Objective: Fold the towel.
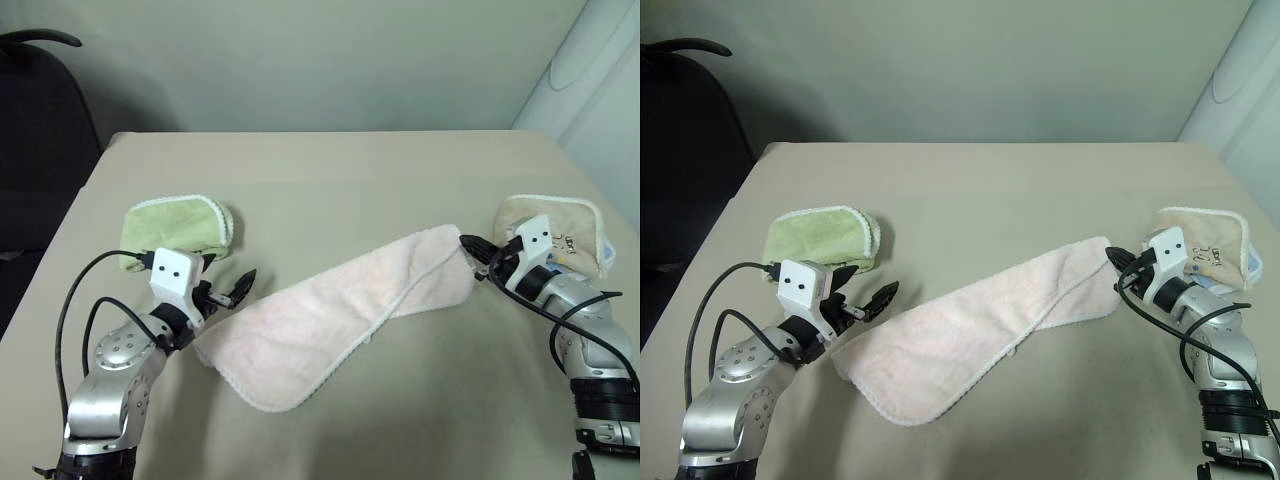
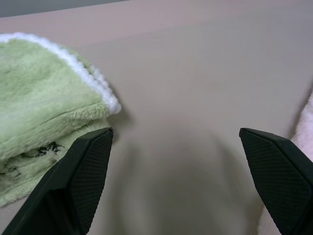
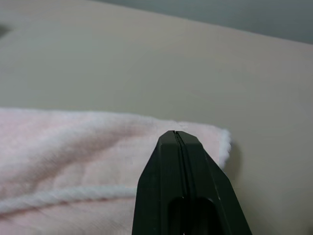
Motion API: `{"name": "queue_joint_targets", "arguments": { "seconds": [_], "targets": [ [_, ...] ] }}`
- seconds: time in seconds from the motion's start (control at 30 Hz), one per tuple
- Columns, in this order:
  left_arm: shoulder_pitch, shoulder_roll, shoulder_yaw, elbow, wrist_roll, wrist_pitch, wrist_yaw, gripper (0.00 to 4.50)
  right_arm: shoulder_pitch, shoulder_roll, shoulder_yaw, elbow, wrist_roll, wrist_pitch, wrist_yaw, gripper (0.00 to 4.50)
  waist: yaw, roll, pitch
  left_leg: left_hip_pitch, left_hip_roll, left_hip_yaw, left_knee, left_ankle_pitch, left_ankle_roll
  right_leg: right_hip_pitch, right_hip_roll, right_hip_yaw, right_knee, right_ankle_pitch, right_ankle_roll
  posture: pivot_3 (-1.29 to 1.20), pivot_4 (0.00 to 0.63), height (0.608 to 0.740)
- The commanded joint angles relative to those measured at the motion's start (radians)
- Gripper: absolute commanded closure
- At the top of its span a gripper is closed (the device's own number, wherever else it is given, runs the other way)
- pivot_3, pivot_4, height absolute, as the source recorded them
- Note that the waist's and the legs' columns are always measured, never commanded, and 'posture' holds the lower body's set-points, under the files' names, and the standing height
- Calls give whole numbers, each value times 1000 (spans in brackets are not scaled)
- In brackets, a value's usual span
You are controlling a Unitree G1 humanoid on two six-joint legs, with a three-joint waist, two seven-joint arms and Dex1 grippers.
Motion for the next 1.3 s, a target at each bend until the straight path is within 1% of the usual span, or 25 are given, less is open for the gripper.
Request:
{"name": "queue_joint_targets", "arguments": {
  "seconds": [0.03,0.13,0.17,0.2,0.3,0.37,0.47,0.6,0.83,1.1,1.2,1.23,1.27,1.3],
  "targets": [
    [-19,11,5,-53,-8,2,-5,23,-47,-46,-7,54,-68,-85,-7,4500,-1,0,0,0,0,0,0,0,0,0,0,0,0,0,0,0,150,740],
    [-23,16,-13,-49,-2,-5,-20,23,-94,-95,35,141,-149,-160,21,4500,-2,0,0,0,0,0,-1,-1,2,0,0,0,0,0,0,0,150,740],
    [-24,19,-21,-46,3,-9,-26,0,-106,-112,54,165,-178,-193,35,4114,-2,0,0,0,0,0,-1,-1,2,0,0,0,0,0,0,0,150,740],
    [-25,27,-34,-42,10,-13,-39,0,-120,-142,90,201,-239,-267,39,3897,-1,0,0,0,0,0,-1,-1,3,0,0,0,0,0,0,0,150,740],
    [-25,47,-57,-34,20,-29,-75,0,-158,-218,185,310,-400,-495,27,2895,-1,0,0,0,0,0,-1,-3,6,0,0,0,0,1,-1,0,150,740],
    [-26,52,-61,-32,21,-35,-84,0,-187,-241,222,379,-454,-599,19,2251,-1,0,0,0,0,-1,-1,-4,6,0,-1,0,0,1,-1,0,150,740],
    [-24,48,-56,-27,23,-39,-88,0,-255,-261,292,503,-560,-771,-12,2251,-3,0,0,0,1,0,-1,-4,7,-1,-1,0,0,1,-1,0,150,740],
    [-16,37,-59,-32,29,-44,-86,0,-334,-261,355,637,-666,-902,-82,2251,-3,0,0,0,2,0,-2,-4,7,-1,-1,0,0,1,-2,0,150,740],
    [10,24,-61,-60,30,-46,-76,0,-472,-217,469,832,-835,-1028,-229,2251,-5,0,0,0,5,1,-2,-5,8,-1,-1,-2,0,2,-4,0,150,740],
    [21,24,-54,-74,29,-42,-71,0,-561,-203,561,942,-972,-1107,-395,2251,-5,1,0,-1,6,2,-3,-5,8,-3,-1,-2,0,3,-6,0,150,740],
    [25,25,-53,-81,28,-40,-69,0,-575,-201,570,957,-984,-1127,-416,2873,-5,1,0,-1,6,2,-4,-5,8,-3,-1,-2,0,4,-6,0,150,740],
    [25,27,-51,-83,27,-39,-70,0,-578,-202,571,959,-985,-1133,-418,3160,-5,1,0,-1,6,2,-4,-5,8,-3,-1,-2,0,4,-6,0,150,740],
    [25,31,-48,-83,26,-40,-72,0,-578,-204,571,960,-984,-1137,-422,3584,-5,1,0,-1,6,2,-4,-5,8,-3,-1,-2,0,4,-6,0,150,740],
    [25,36,-46,-84,26,-41,-75,0,-580,-206,570,961,-983,-1141,-424,3873,-5,1,0,-1,6,2,-4,-5,8,-3,-1,-2,-1,4,-6,0,150,740]
  ]
}}
